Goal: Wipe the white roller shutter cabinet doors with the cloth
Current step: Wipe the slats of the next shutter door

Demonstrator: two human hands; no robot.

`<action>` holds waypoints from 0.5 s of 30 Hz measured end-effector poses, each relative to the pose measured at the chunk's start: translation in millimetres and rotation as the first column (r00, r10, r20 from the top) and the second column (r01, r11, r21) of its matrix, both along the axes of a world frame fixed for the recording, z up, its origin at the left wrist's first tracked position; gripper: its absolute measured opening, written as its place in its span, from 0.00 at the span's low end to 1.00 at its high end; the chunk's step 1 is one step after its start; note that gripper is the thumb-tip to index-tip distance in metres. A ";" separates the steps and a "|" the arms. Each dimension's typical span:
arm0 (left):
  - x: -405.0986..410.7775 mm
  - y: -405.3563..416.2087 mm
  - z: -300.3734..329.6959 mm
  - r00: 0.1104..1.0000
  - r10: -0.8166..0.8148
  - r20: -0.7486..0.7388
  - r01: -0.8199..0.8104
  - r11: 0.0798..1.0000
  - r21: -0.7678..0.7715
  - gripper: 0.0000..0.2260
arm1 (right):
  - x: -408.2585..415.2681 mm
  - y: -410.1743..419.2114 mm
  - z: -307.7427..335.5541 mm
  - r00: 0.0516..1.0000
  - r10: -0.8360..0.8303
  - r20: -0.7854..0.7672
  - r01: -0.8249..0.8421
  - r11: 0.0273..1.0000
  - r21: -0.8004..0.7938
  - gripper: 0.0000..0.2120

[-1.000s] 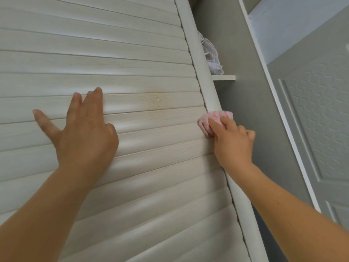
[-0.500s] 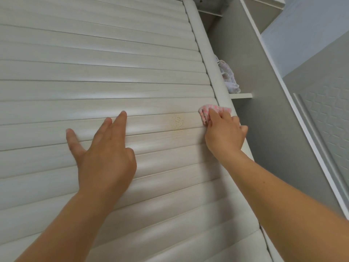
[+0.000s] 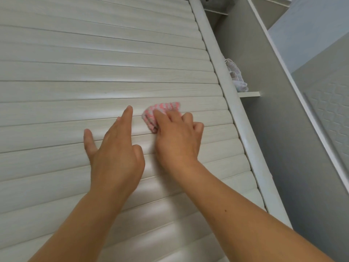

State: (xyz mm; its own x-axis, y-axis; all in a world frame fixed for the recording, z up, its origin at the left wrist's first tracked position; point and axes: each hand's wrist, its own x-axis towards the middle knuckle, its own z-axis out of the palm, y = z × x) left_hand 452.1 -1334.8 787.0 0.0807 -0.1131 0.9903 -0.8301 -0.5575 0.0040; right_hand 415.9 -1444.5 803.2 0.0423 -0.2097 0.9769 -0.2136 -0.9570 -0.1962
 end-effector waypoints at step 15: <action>6.3 23.3 -5.9 0.990 0.139 0.038 -0.140 0.989 0.038 0.32 | -29.5 -83.8 -2.8 0.982 -0.186 -0.009 0.185 0.969 0.166 0.18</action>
State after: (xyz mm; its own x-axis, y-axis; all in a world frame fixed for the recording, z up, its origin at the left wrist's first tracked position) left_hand 458.4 -1311.5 781.2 0.0641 -0.1431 0.9876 -0.7435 -0.6669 -0.0484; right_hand 386.4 -1528.2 800.4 -0.0192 -0.3721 0.9280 -0.3828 -0.8547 -0.3507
